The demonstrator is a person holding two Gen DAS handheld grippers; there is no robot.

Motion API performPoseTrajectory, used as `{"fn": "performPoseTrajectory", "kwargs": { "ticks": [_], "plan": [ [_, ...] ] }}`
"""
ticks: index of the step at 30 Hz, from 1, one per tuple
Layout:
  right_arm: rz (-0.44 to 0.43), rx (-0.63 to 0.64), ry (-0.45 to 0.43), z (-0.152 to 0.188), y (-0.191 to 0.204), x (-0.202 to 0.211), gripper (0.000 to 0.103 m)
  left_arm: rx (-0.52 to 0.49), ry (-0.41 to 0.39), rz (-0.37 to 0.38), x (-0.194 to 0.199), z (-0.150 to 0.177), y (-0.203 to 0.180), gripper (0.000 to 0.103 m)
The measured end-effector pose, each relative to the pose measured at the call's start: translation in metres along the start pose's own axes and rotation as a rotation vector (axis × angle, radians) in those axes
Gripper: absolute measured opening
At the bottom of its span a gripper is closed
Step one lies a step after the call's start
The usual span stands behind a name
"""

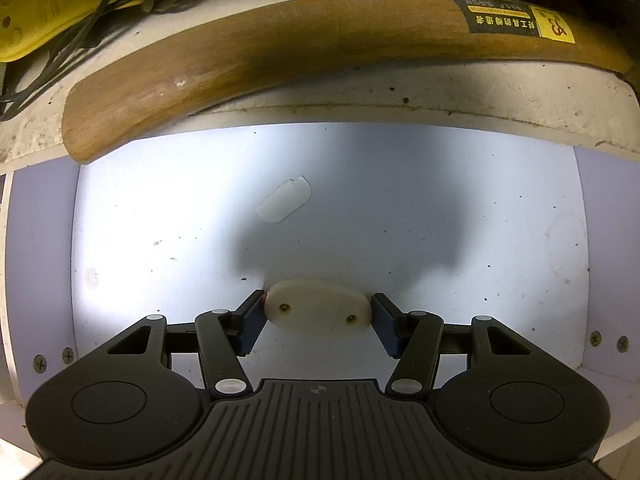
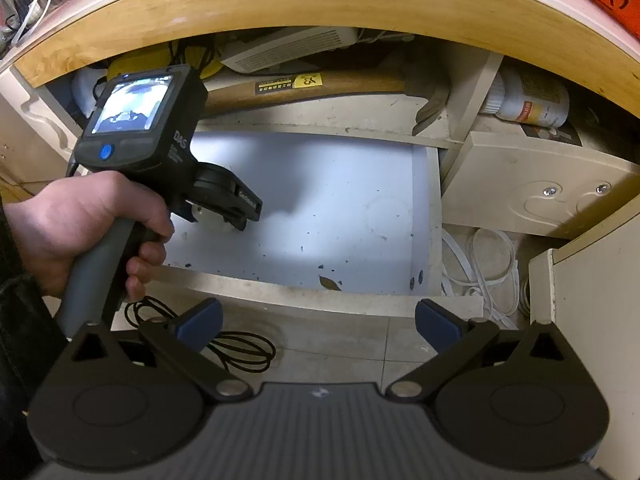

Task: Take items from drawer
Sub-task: 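Lift the white oval piece out of the drawer with the left tool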

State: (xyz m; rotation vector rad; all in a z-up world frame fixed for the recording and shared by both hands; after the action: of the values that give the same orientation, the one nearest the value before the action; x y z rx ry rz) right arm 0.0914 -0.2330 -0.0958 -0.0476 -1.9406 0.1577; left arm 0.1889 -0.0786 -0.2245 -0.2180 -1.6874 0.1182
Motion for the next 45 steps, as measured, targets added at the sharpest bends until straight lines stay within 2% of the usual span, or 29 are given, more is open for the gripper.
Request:
{"fn": "performPoseTrajectory", "kwargs": {
  "ticks": [15, 19, 29, 39, 45],
  "plan": [
    [-0.001, 0.002, -0.003, 0.001, 0.001, 0.003, 0.103, -0.001, -0.012, -0.017, 0.025, 0.023, -0.013, 0.055],
    [0.001, 0.006, -0.006, 0.001, 0.001, 0.004, 0.103, -0.014, -0.025, -0.012, 0.038, 0.033, 0.001, 0.055],
    [0.010, 0.021, 0.000, 0.003, 0.002, 0.004, 0.103, -0.003, -0.028, 0.003, 0.029, -0.007, -0.032, 0.055],
    [0.014, 0.031, 0.000, 0.003, 0.006, 0.004, 0.103, -0.027, -0.020, 0.027, 0.103, -0.002, -0.018, 0.055],
    [0.019, 0.041, 0.003, 0.003, 0.007, 0.003, 0.103, -0.051, -0.036, 0.045, 0.128, -0.006, -0.023, 0.055]
  ]
}}
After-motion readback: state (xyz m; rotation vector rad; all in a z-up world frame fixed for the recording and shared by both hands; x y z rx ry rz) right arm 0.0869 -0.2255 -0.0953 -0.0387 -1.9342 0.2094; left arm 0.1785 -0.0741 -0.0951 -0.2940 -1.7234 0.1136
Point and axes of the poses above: each gripper's, at about its wrist camera, not at the fingertips, and x roughly against the way its jaws point, y to its left, z to its underside, the point moved 3 cm from there along -x, roughly the way its jaws point, and after that the axes turned 14 degrees about z, right-handed, at the moved point
